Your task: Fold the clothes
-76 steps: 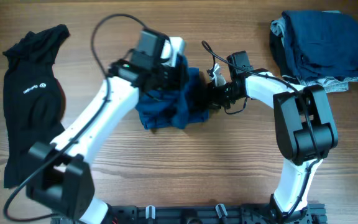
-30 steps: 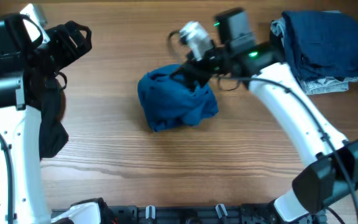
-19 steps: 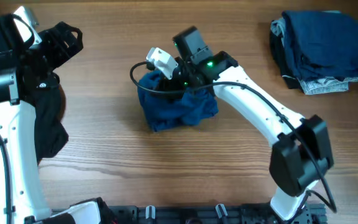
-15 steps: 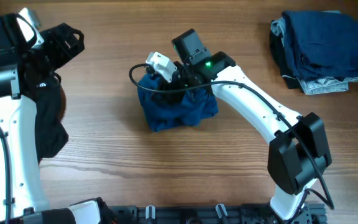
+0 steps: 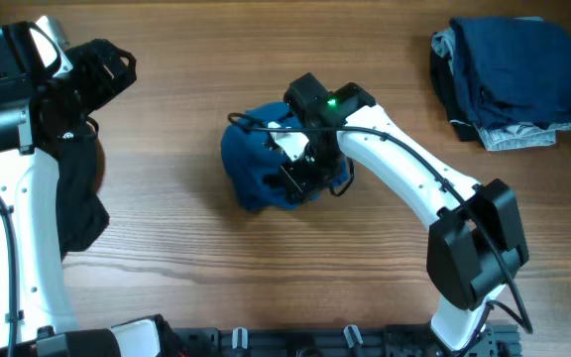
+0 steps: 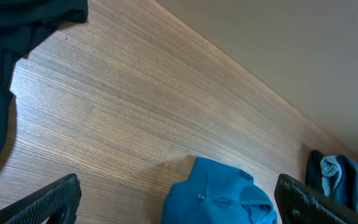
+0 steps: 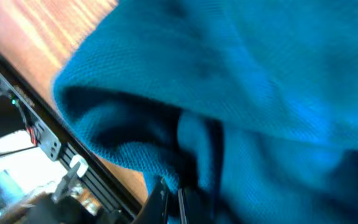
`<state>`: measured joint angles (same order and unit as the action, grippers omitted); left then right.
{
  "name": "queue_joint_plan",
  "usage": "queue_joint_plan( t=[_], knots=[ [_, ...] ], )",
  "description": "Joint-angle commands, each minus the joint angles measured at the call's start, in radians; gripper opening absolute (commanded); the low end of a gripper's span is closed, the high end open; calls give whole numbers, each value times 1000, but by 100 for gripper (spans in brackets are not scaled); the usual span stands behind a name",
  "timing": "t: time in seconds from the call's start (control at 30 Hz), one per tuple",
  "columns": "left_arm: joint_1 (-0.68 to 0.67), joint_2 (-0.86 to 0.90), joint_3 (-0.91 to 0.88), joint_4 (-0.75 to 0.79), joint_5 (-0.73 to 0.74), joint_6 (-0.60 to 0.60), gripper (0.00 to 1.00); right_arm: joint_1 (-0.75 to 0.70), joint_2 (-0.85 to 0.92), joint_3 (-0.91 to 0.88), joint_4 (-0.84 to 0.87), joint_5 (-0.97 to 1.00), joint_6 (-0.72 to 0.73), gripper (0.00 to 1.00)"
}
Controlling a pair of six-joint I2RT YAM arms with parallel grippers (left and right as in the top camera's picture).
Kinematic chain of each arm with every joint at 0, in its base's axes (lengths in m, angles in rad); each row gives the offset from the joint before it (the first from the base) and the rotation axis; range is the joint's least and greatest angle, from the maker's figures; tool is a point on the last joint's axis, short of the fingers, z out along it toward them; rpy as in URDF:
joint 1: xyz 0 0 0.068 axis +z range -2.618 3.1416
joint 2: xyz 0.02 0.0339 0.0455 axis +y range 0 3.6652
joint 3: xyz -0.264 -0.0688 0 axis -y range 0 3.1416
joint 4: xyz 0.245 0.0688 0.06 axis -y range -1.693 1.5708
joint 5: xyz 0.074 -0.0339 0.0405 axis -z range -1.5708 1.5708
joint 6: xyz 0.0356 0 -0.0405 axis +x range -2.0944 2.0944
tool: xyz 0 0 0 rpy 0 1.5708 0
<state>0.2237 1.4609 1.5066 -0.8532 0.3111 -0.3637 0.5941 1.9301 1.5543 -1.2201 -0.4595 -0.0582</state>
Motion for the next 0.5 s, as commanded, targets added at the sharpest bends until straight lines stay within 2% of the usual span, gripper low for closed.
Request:
queue_joint_plan(
  t=[0.0, 0.03, 0.07, 0.1, 0.23, 0.3, 0.4, 0.47],
  knots=[
    [5, 8, -1, 4, 2, 20, 100, 4, 11, -56, -44, 79, 122, 4],
    [5, 8, -1, 4, 2, 20, 100, 4, 11, -65, -50, 79, 122, 14],
    [5, 8, -1, 5, 1, 20, 100, 4, 11, -77, -63, 79, 121, 44],
    [5, 8, -1, 7, 1, 20, 100, 4, 11, -77, -82, 79, 121, 63],
    [5, 8, -1, 15, 1, 20, 100, 3, -70, -1, -43, 79, 148, 63],
    [5, 8, -1, 17, 1, 20, 100, -7, -142, 76, 3, 158, 193, 67],
    [5, 8, -1, 25, 2, 20, 100, -33, -179, 104, 250, 303, 195, 73],
    [5, 9, -1, 26, 1, 20, 100, -38, -135, 103, 326, 289, 188, 72]
  ],
)
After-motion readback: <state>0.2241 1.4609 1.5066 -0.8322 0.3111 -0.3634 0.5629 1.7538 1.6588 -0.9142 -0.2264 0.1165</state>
